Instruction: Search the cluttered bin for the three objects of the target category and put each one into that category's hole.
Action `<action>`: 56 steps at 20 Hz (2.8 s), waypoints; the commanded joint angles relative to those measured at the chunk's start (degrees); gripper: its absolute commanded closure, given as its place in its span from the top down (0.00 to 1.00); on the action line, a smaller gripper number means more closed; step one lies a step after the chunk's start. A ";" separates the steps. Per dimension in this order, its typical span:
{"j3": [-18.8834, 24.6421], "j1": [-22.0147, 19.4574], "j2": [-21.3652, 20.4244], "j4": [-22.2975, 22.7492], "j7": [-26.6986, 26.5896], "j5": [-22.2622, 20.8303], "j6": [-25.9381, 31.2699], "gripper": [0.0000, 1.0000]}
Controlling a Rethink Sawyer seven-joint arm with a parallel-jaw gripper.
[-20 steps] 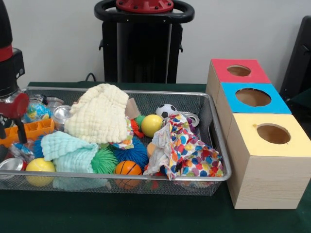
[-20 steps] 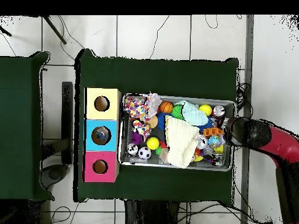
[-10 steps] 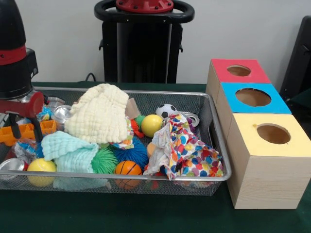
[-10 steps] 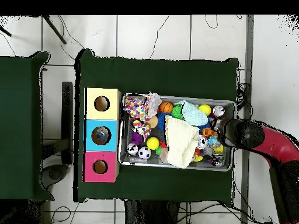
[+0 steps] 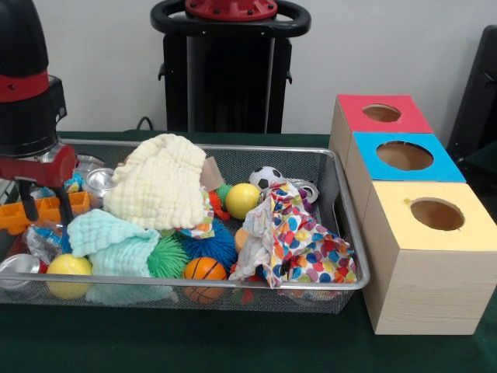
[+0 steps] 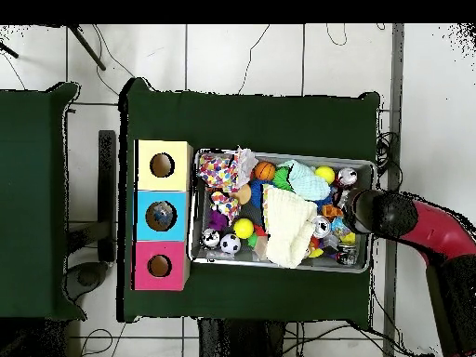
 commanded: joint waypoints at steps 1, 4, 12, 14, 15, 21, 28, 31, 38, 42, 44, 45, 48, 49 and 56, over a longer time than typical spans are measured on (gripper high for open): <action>1.19 3.77 3.55 -0.10 -2.84 -4.42 -5.10 1.00; -0.47 5.22 5.58 -2.41 -0.89 -5.79 -8.25 1.00; -2.21 6.82 10.12 -7.47 0.42 -6.47 -10.72 1.00; -2.58 6.81 11.37 -8.12 0.38 -6.60 -11.53 1.00; -2.77 6.90 11.91 -8.41 0.43 -6.73 -11.99 1.00; -3.31 7.25 11.74 -7.98 0.15 -6.83 -12.37 1.00; 0.57 4.27 9.48 -3.46 -4.45 -2.68 -6.13 1.00; 2.78 2.76 8.95 -1.57 -7.15 0.19 -1.40 1.00; 2.77 2.98 7.89 1.20 -8.24 -0.11 -0.17 1.00; 0.84 4.49 7.54 1.03 -6.73 -0.66 1.35 1.00; 0.50 4.84 7.97 0.81 -6.41 -0.25 2.62 1.00; 0.45 4.91 8.17 0.76 -6.47 -0.01 3.36 1.00; 0.21 5.49 9.05 0.10 -6.79 0.21 5.19 1.00; -0.05 5.75 9.30 0.01 -6.73 -0.19 4.92 1.00; -0.76 6.34 9.75 0.91 -6.86 -2.11 2.70 1.00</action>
